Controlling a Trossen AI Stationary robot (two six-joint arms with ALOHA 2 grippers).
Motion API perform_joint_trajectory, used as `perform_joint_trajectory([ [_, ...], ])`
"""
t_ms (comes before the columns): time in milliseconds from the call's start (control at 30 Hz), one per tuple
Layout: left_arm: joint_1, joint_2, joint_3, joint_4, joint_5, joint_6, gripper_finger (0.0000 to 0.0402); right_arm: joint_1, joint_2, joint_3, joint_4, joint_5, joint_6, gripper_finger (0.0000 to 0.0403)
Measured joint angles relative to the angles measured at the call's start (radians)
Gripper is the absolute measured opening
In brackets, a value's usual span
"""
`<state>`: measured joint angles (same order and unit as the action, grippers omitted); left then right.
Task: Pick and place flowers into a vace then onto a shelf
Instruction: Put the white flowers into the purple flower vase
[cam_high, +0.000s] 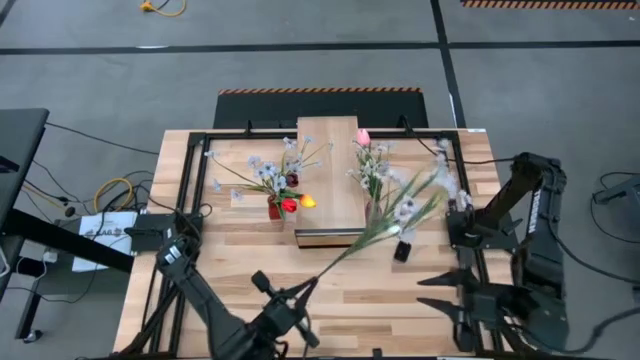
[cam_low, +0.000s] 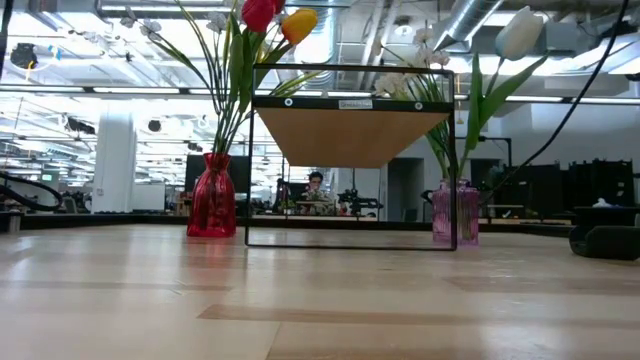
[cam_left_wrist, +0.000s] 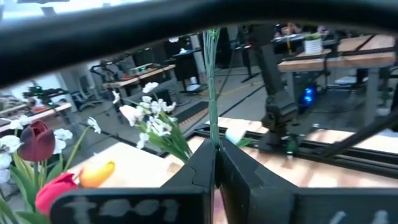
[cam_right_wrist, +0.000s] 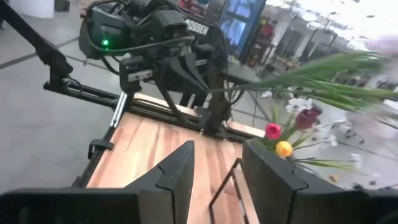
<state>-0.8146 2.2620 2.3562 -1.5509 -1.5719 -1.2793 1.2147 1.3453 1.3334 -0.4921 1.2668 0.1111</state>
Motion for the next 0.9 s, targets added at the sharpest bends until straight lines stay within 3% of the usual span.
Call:
perform_joint_trajectory([
  [200,0.054,-0.005,0.0,-0.003,0.0,0.012,0.0,-0.116,0.0,0.0,0.243,-0.201,-0.183,0.0129],
  [367,0.062,-0.048,0.0,-0.008,0.0,0.014,0.0,-0.153,-0.002,0.0,0.399,-0.281,-0.31,0.0129],
  [567,0.066,-0.082,0.0,-0.021,0.0,0.023,0.0,-0.174,-0.005,0.0,0.418,-0.348,-0.328,0.0129],
  [900,0.044,-0.069,-0.049,0.035,0.0,0.111,0.0,-0.159,-0.005,0.0,0.396,-0.353,-0.29,0.0129],
])
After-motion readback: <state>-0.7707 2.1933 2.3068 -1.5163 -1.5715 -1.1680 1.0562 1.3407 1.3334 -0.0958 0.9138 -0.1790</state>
